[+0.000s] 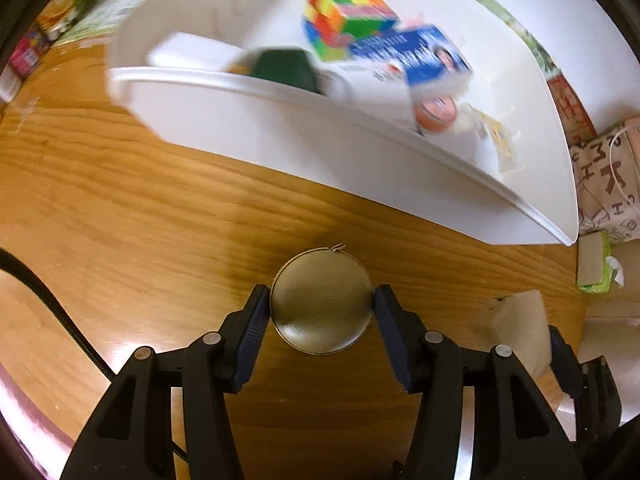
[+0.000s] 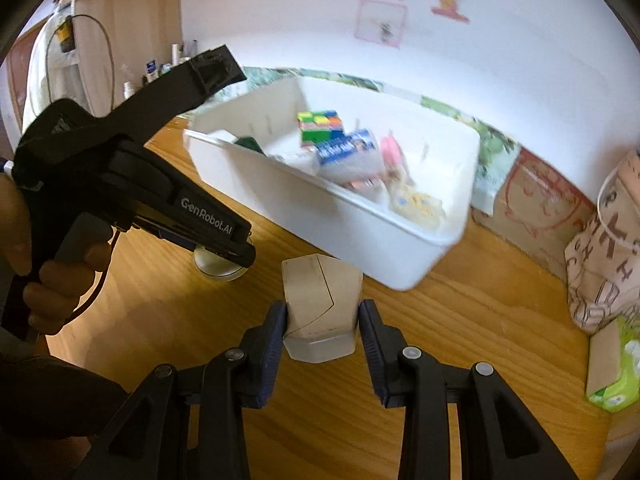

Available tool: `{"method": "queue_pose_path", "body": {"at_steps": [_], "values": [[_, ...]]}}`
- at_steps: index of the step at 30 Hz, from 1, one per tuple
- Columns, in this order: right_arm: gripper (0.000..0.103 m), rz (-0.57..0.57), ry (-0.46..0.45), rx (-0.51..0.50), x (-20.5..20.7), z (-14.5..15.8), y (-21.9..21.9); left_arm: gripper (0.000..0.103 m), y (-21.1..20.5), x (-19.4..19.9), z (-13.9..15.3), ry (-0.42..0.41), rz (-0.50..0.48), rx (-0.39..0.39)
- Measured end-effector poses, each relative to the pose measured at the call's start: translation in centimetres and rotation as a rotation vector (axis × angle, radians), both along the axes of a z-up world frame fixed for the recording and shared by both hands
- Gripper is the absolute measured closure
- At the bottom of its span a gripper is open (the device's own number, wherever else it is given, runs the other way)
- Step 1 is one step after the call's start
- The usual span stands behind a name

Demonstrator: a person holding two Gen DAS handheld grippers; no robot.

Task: Organize rigid objects
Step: 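Carry compact into bin and open left gripper while right gripper drops cover there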

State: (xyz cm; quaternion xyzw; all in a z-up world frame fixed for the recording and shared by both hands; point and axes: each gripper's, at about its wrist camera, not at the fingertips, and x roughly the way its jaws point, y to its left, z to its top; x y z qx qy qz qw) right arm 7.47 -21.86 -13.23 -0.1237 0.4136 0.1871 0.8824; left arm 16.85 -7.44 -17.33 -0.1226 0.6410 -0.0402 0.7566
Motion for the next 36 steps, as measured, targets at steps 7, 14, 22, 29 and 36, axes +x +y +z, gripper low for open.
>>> {"method": "queue_pose_path", "body": {"at_steps": [7,14,22,29,36], "values": [[0.066,0.011,-0.076,-0.004,0.2,2.9,3.0,0.046,4.9,0.8,3.3,-0.058,0.052,0.008],[0.066,-0.023,-0.167,-0.017,2.0,5.8,5.2,0.046,8.6,0.3,7.0,-0.183,0.033,0.014],[0.066,-0.144,-0.246,-0.055,5.3,8.0,6.6,0.046,10.7,4.0,11.5,-0.330,-0.105,-0.019],[0.066,-0.262,-0.306,-0.083,7.8,9.4,7.0,0.046,10.1,6.3,12.9,-0.441,-0.261,-0.083],[0.064,-0.297,-0.315,-0.112,8.8,9.8,7.9,0.043,9.3,6.3,13.6,-0.501,-0.341,-0.155]]}}
